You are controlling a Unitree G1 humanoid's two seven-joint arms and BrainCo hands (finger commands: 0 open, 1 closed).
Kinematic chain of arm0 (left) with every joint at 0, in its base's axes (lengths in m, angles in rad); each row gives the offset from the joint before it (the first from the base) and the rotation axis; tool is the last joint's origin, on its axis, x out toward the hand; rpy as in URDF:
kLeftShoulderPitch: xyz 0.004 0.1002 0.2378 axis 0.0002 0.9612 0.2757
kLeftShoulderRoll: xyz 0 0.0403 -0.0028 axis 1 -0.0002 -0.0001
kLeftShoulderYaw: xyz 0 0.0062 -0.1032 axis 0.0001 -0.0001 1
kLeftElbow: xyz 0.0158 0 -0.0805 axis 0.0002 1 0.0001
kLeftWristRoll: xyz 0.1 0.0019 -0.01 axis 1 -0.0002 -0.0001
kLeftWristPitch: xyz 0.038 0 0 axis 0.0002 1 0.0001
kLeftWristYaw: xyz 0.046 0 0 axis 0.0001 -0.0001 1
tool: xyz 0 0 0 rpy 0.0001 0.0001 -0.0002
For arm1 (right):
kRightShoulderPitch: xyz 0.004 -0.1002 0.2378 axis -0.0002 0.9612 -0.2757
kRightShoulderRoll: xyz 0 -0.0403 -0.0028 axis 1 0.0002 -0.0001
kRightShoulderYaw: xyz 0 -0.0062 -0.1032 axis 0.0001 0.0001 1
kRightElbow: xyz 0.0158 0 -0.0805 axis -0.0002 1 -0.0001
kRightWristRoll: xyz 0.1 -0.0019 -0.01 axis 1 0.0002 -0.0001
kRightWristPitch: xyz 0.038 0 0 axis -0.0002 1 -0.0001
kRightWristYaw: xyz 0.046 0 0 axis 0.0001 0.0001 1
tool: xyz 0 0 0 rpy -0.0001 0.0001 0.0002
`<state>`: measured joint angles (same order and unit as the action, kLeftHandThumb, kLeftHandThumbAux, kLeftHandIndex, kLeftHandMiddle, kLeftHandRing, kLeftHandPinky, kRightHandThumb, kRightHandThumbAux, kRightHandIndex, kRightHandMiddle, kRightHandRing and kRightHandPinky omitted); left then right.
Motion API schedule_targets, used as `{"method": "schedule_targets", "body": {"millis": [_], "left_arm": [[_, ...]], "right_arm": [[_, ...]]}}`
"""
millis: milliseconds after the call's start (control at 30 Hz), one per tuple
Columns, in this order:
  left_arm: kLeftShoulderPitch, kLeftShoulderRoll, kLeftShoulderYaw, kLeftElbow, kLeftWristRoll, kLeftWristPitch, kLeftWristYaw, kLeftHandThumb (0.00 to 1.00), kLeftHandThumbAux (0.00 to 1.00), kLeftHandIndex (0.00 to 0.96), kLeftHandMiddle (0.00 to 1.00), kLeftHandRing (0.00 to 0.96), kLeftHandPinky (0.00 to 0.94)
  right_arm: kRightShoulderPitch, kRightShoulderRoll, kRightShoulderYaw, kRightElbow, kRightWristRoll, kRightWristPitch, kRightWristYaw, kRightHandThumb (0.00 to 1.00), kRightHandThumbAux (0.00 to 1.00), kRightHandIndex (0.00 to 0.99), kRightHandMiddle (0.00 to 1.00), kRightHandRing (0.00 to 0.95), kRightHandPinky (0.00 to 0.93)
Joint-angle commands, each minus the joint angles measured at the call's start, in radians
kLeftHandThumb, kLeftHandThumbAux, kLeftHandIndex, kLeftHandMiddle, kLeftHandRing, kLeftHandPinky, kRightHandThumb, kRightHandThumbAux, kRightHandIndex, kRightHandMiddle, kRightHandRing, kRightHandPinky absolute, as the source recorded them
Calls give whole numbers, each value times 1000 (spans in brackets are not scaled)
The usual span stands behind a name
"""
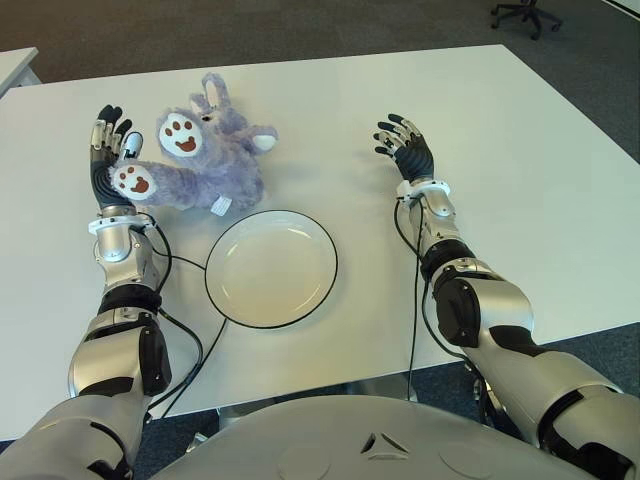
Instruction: Put the doll into the plate.
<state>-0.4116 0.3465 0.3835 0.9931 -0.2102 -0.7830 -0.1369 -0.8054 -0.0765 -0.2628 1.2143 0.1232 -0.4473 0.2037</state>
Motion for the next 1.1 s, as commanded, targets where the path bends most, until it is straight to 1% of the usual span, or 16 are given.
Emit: {"method": "schedule_targets", "body": {"millis": [33, 267, 700, 967, 1100], "left_arm": [[186, -74, 15, 127, -6, -26, -2, 58, 457, 0, 89, 96, 114], [195, -69, 12, 140, 7, -64, 7, 56, 442, 0, 78, 89, 106], [212, -61, -9, 155, 39, -94, 55, 76, 529, 0, 81, 98, 106], [228, -54, -10, 177, 29, -94, 35, 109, 575, 0, 79, 91, 88], [234, -54, -9, 185, 24, -94, 28, 120, 579, 0, 78, 90, 87]], "right_arm": [[47, 9, -6, 19, 11, 21, 2, 495, 784, 175, 253, 288, 329], [48, 9, -5, 19, 10, 20, 2, 498, 775, 175, 251, 286, 330], [48, 9, -2, 19, 7, 17, 3, 499, 774, 177, 252, 283, 327], [47, 10, -5, 18, 10, 20, 4, 508, 770, 178, 249, 286, 332], [47, 9, -6, 17, 12, 22, 6, 512, 769, 175, 244, 282, 325]]}}
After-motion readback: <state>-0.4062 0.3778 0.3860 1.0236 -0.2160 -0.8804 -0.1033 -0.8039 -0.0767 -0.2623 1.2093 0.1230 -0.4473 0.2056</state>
